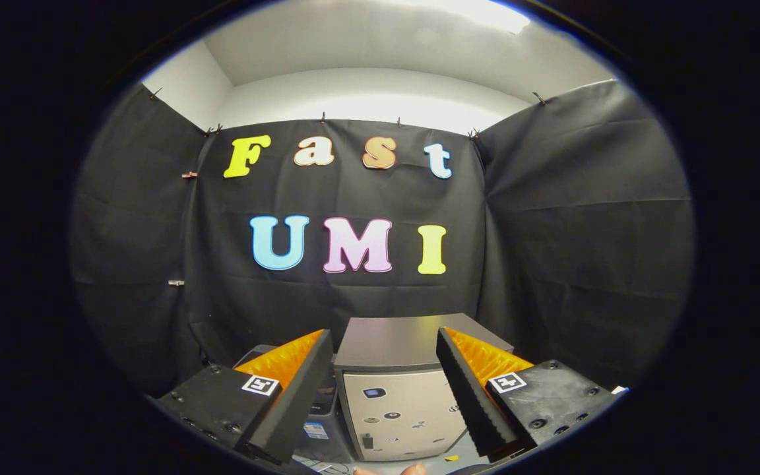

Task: Put the clothes into the washing machine and then close the washing machine lid.

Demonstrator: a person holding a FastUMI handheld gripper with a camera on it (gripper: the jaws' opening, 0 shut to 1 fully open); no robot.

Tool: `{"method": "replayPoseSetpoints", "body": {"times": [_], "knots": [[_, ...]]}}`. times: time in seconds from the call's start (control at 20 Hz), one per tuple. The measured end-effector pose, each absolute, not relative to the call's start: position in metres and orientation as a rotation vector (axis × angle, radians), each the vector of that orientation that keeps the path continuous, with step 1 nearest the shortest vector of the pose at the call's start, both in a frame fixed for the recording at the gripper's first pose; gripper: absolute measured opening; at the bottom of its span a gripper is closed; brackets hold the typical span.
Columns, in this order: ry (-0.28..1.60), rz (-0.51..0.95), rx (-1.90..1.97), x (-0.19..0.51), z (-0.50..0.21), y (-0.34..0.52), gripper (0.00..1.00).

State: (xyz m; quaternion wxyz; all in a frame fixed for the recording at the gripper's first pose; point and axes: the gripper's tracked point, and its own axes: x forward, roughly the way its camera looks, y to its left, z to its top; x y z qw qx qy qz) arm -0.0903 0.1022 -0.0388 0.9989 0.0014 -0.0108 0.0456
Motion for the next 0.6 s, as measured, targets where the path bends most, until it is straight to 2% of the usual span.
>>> {"method": "replayPoseSetpoints", "body": {"times": [0.6], "knots": [[-0.037, 0.058, -0.015, -0.0904, -0.0311, 0.0951, 0.99]]}}
